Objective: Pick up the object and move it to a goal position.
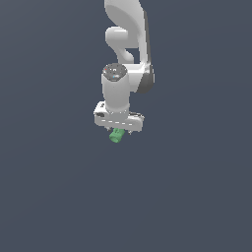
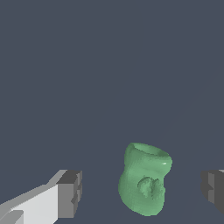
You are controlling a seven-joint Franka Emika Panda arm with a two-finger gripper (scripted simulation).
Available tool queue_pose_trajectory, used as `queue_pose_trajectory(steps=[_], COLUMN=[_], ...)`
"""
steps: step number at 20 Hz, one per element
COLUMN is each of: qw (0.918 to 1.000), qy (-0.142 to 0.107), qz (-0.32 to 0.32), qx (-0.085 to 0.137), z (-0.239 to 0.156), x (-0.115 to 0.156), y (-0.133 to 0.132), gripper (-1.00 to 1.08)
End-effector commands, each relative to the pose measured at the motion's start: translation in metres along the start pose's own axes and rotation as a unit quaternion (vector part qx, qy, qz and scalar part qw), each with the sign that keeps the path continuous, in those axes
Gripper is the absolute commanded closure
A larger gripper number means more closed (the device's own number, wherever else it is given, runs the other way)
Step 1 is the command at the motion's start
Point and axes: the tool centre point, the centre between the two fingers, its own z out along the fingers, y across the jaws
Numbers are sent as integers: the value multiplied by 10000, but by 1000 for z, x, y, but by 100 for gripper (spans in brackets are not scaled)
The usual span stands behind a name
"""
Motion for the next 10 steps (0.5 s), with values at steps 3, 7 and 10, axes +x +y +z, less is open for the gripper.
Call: queue_pose_trajectory(steps=[3,7,10], qw=[9987,9967,9955], qy=[-9,-14,-15], qz=[505,811,951], qx=[-10,-17,-22], z=[17,27,31], x=[-21,-34,-40], y=[13,21,24], gripper=[-92,-92,-92])
